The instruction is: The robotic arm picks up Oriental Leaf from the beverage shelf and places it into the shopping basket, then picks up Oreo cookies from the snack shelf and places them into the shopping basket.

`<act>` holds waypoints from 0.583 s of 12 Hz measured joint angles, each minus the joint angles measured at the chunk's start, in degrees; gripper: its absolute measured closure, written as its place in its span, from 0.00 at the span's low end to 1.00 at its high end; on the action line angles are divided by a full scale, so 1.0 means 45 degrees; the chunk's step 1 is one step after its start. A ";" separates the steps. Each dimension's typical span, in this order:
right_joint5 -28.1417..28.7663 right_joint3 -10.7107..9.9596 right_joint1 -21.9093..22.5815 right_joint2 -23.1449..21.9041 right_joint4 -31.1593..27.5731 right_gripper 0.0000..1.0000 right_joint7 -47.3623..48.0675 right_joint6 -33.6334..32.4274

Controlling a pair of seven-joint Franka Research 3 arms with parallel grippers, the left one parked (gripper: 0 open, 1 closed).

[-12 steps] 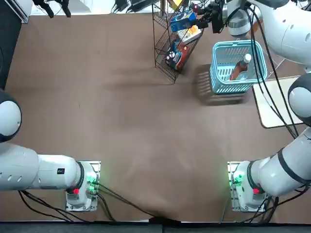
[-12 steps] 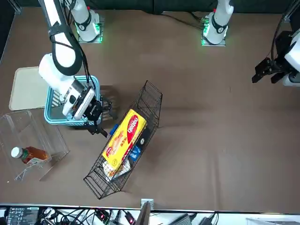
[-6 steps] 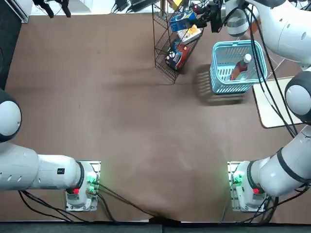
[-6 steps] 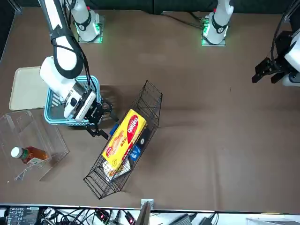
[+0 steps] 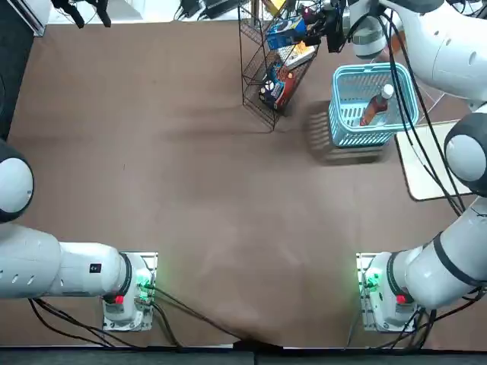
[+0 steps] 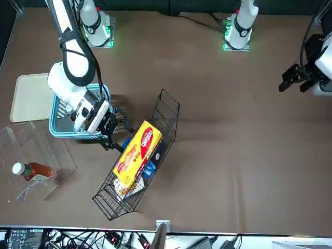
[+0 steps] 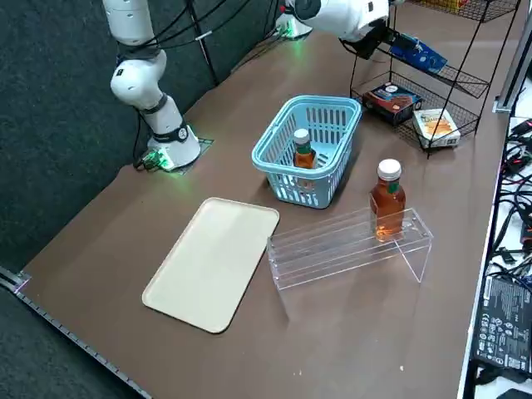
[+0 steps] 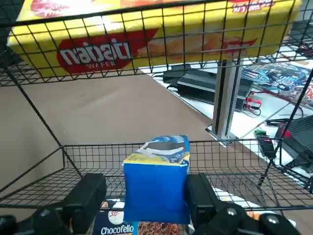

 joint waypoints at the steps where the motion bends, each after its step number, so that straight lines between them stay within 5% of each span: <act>1: 0.0000 0.0000 0.0019 0.0064 0.0000 0.00 0.0000 0.0005; 7: 0.0000 -0.0003 0.0020 0.0483 0.0391 0.00 0.0000 0.0066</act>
